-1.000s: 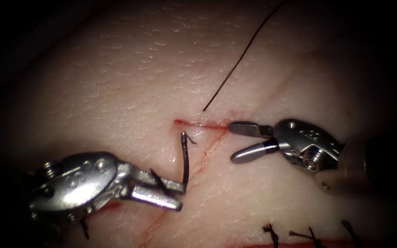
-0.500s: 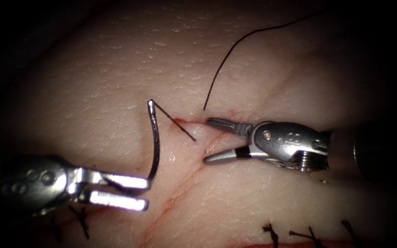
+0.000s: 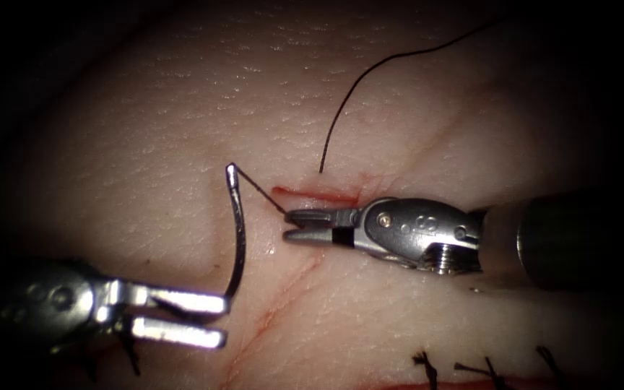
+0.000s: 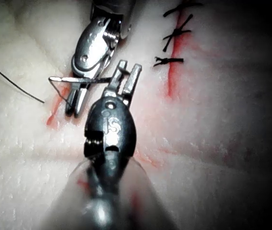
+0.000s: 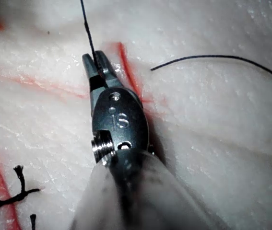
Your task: Wound Closure
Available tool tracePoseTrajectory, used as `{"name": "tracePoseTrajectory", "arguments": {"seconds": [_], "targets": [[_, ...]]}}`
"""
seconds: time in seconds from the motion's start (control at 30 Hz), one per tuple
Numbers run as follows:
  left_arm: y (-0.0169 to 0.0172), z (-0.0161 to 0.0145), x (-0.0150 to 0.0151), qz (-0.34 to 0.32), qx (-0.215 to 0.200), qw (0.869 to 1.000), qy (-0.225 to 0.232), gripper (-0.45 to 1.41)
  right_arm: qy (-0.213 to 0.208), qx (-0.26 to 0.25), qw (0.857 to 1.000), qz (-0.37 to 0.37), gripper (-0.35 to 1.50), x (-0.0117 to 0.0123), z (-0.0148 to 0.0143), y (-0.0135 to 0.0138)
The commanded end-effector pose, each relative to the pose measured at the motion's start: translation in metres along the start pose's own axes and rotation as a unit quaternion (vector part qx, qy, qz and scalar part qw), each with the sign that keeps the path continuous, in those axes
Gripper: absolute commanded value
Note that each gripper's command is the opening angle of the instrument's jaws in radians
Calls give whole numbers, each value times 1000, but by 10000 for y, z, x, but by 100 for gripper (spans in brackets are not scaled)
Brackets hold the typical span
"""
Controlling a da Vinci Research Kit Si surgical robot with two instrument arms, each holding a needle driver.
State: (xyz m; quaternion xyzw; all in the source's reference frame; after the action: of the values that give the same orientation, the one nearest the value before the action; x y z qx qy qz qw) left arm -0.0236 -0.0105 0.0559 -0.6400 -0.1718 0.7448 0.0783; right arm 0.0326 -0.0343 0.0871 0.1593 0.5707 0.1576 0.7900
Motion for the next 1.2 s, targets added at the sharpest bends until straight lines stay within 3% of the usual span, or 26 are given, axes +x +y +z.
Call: {"name": "tracePoseTrajectory", "arguments": {"seconds": [0.03, 0.07, 0.1, 0.13, 0.43, 0.67, 0.9, 1.07, 1.1, 1.17, 1.2], "targets": [[1, 7, -4, -1, -1, 1000, 0, -45, -2, 0, 1000, 0, -3, -7, 10, -1], [2, 7, -1, 1, 0, 1000, 0, -45, -3, 0, 1000, -1, -21, -8, 12, -1], [2, 7, -1, 1, 0, 1000, 0, -45, -3, 0, 1000, -1, -21, -8, 12, -1], [4, 7, 1, 3, 1, 1000, 0, -45, -7, 0, 1000, -2, -35, -9, 11, -1], [0, 1, -5, 3, 6, 1000, -4, -45, -8, -2, 1000, 1, -35, 0, -7, -28], [-16, 1, -44, 14, 61, 997, -37, -45, -3, -2, 1000, 16, -35, 32, -33, -79], [-4, 6, -67, 20, 85, 995, -55, -45, 14, 19, 1000, 9, -35, 78, -19, -137], [-1, 1, -66, 23, 92, 994, -58, -45, 19, 24, 999, -16, -35, 94, -12, -140], [-2, -2, -65, 25, 96, 993, -59, -45, 20, 23, 999, -23, -25, 97, -12, -135], [-4, -7, -63, 28, 107, 992, -65, -45, 20, 21, 999, -30, 37, 100, -15, -125], [-5, -11, -63, 29, 113, 991, -68, -45, 20, 19, 999, -36, 84, 101, -17, -118]]}}
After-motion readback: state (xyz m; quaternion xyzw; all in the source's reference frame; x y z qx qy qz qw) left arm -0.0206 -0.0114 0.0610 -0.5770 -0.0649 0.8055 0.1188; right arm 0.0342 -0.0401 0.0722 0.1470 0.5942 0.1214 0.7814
